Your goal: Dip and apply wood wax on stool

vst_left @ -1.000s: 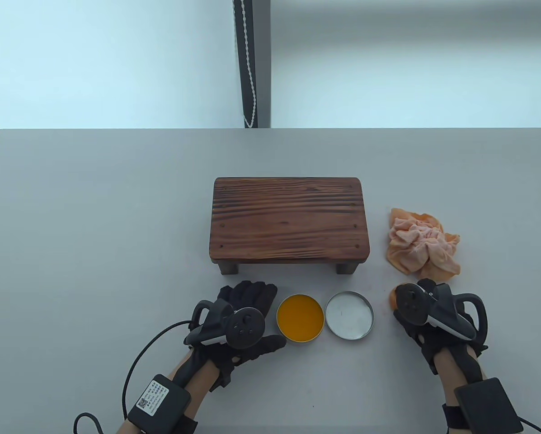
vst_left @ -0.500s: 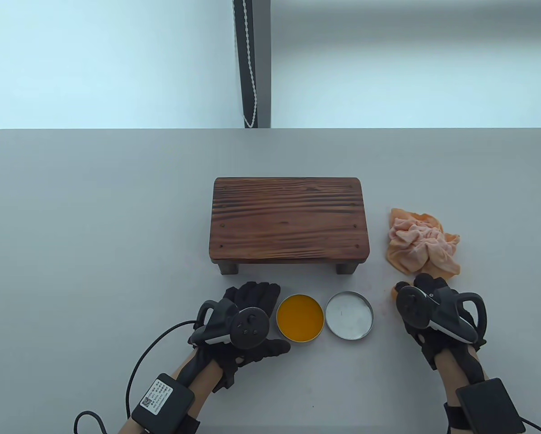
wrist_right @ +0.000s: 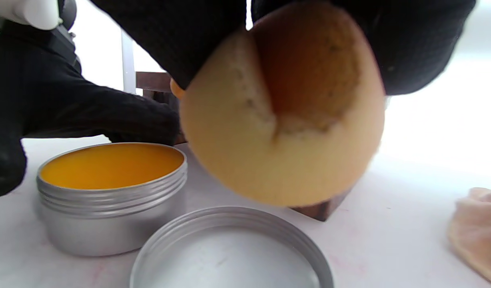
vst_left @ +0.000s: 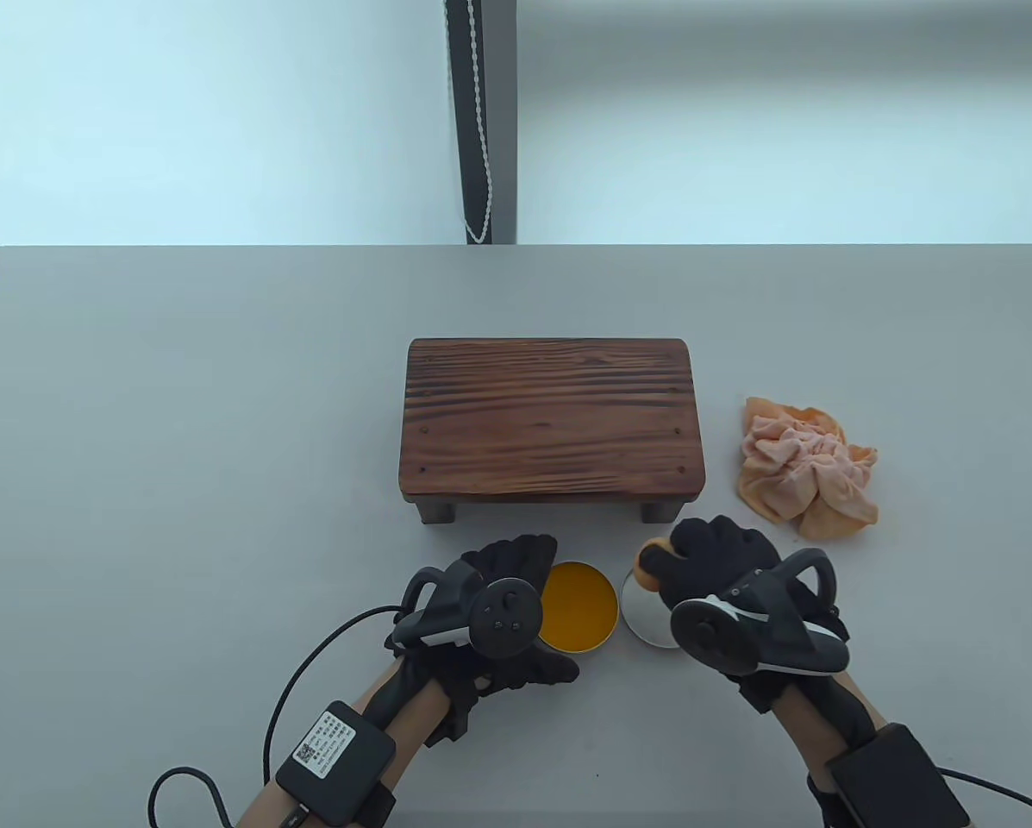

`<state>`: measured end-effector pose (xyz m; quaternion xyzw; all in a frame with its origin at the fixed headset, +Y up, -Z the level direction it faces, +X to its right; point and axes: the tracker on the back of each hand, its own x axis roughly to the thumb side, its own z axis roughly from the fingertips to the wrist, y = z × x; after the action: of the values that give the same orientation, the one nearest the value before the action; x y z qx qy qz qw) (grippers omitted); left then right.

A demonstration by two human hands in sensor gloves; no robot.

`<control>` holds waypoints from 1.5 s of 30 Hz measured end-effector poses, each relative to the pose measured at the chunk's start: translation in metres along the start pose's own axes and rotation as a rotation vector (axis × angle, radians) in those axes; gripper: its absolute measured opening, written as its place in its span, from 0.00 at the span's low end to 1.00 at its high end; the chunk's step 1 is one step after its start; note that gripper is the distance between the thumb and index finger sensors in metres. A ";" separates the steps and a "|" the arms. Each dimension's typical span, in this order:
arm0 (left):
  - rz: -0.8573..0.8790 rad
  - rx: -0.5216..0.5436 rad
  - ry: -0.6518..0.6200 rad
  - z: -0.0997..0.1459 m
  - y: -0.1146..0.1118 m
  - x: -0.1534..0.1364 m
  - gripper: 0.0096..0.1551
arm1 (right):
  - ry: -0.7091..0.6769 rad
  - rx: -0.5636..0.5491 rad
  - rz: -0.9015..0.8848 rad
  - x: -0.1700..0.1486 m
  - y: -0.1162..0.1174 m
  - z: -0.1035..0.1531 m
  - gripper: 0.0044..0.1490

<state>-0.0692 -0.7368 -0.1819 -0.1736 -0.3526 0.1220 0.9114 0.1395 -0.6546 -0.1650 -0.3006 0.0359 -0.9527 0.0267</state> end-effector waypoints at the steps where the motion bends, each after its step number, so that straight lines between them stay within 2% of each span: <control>1: 0.003 -0.004 0.005 -0.001 0.000 0.000 0.73 | -0.036 0.023 0.017 0.009 0.001 -0.005 0.26; 3: -0.007 -0.014 0.013 -0.003 -0.001 0.002 0.72 | -0.094 0.031 0.030 0.020 0.004 -0.014 0.25; 5: -0.020 -0.011 0.014 -0.004 0.000 0.003 0.71 | -0.118 0.106 0.020 0.029 0.011 -0.024 0.25; 8: 0.025 0.042 0.001 -0.006 -0.001 0.004 0.70 | -0.154 0.123 0.060 0.039 0.021 -0.034 0.24; 10: 0.006 0.030 0.014 -0.008 -0.001 0.005 0.69 | -0.172 0.126 0.106 0.043 0.027 -0.039 0.22; 12: -0.015 0.042 0.014 -0.011 -0.002 0.004 0.67 | -0.181 0.124 0.069 0.044 0.032 -0.042 0.21; 20: -0.042 0.087 0.018 -0.014 -0.004 0.005 0.52 | -0.217 0.091 0.095 0.051 0.043 -0.045 0.14; 22: -0.067 0.117 0.016 -0.014 -0.004 0.005 0.51 | -0.183 0.092 0.122 0.050 0.042 -0.043 0.14; 25: -0.092 0.135 0.023 -0.013 -0.003 0.007 0.49 | -0.112 0.182 0.152 0.050 0.042 -0.040 0.16; 29: -0.129 0.161 0.052 -0.011 -0.003 0.012 0.47 | -0.140 0.160 0.110 0.051 0.044 -0.040 0.16; 32: -0.118 0.158 0.055 -0.011 -0.004 0.012 0.47 | -0.154 0.183 0.102 0.053 0.043 -0.038 0.19; 37: -0.112 0.159 0.060 -0.010 -0.004 0.012 0.46 | -0.160 0.261 -0.039 0.047 0.038 -0.035 0.27; 40: -0.113 0.153 0.064 -0.010 -0.005 0.012 0.47 | -0.169 0.285 -0.121 0.042 0.030 -0.030 0.26; 43: -0.088 0.098 0.060 -0.009 -0.008 0.009 0.50 | -0.149 0.227 -0.190 0.030 0.018 -0.023 0.26; 45: -0.085 0.107 0.053 -0.008 -0.008 0.009 0.51 | -0.131 0.177 -0.217 0.021 0.006 -0.019 0.26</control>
<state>-0.0559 -0.7427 -0.1791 -0.1128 -0.3283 0.0974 0.9328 0.1118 -0.6614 -0.1689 -0.3606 -0.0826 -0.9278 -0.0476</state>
